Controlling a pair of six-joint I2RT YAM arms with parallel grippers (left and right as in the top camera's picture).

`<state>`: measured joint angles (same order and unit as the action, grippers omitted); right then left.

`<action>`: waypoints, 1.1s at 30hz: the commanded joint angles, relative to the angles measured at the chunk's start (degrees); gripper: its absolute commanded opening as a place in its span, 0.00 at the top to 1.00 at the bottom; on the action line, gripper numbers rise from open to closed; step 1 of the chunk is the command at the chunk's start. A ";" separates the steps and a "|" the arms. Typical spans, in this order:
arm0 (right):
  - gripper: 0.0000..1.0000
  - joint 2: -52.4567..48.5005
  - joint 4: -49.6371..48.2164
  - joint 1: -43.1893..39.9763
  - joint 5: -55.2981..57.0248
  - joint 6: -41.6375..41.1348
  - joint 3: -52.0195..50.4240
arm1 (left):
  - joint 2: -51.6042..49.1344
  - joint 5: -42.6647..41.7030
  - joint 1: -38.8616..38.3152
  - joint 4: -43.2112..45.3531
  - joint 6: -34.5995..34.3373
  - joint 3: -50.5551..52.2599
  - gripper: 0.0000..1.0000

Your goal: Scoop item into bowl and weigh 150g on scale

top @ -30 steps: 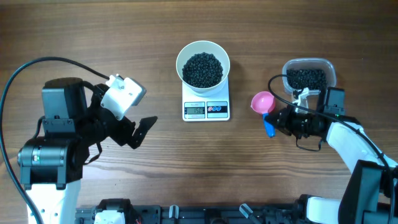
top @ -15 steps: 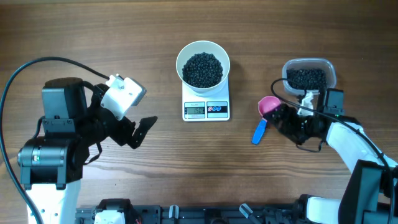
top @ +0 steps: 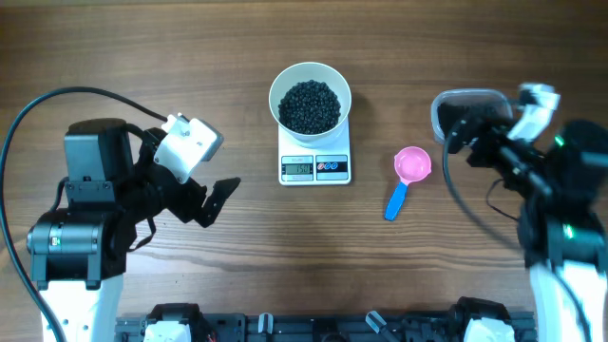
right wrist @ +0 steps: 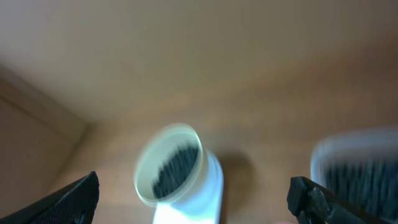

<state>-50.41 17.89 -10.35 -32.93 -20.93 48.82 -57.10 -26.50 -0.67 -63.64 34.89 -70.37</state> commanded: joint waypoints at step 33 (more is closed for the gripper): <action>0.00 26.91 -16.31 5.33 6.91 37.29 -18.86 | -0.07 -0.90 0.26 0.09 0.90 -0.94 0.00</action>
<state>-26.48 3.79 -5.32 -24.99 14.66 34.20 -57.10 -26.48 -0.67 -63.64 34.89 -70.37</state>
